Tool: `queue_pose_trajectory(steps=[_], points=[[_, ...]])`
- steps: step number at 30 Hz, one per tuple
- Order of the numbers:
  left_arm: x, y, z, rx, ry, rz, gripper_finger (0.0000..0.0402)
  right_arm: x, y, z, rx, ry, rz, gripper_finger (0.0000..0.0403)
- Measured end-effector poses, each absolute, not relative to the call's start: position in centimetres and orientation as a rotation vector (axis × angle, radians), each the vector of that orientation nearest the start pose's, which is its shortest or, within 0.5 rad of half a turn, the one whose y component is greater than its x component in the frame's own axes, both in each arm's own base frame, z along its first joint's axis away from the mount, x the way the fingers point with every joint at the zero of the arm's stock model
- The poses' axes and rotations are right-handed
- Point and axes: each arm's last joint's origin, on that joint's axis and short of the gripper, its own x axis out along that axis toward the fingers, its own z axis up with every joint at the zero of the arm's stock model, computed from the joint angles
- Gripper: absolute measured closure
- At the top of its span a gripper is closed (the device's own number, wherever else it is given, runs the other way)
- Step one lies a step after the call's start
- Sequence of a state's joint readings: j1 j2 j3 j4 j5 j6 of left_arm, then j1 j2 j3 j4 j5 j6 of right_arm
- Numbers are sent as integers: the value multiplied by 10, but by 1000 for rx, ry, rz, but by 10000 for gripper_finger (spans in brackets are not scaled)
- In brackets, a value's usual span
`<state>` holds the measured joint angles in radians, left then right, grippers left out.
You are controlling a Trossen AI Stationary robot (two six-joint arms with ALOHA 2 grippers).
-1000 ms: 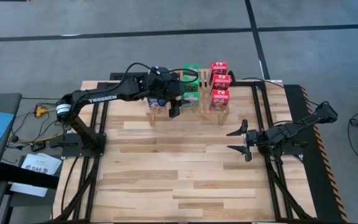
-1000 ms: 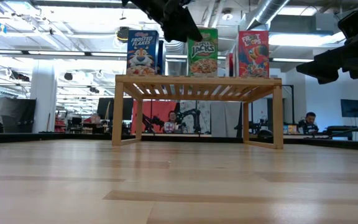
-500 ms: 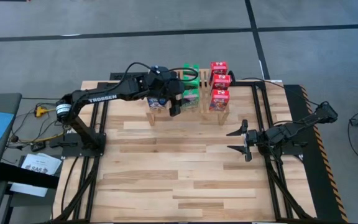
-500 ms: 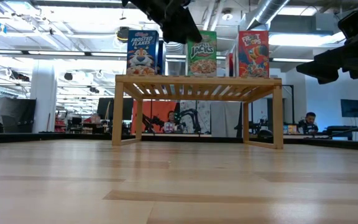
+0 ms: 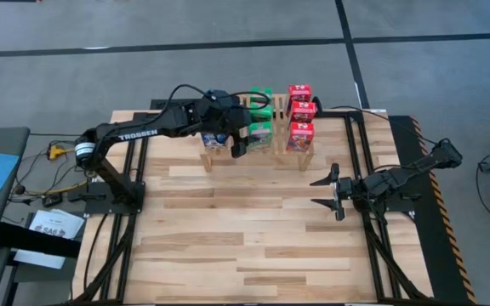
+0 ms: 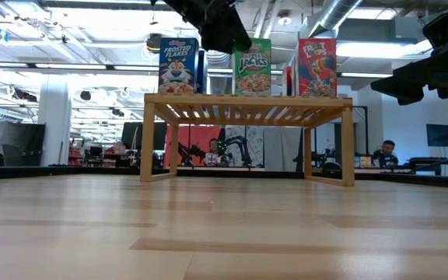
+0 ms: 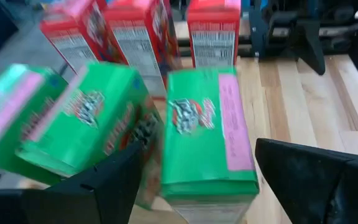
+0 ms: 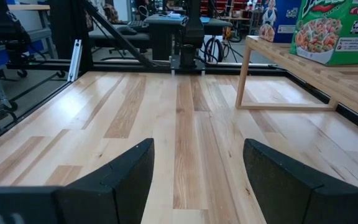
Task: Stack cereal on shelf
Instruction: Return to Home Position
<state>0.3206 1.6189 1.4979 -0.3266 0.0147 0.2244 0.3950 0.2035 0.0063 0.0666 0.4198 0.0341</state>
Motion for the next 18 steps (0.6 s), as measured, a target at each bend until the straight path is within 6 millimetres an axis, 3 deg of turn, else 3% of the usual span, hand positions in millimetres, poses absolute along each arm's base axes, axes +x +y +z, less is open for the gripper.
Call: queue_pose_trajectory(steps=[10,18], points=[[322,102,395,193,368,247,103,103,30,155,-18,120,-27,131],[291,56,410,126,435,61,103,103,30,156,-18,119,-27,131]])
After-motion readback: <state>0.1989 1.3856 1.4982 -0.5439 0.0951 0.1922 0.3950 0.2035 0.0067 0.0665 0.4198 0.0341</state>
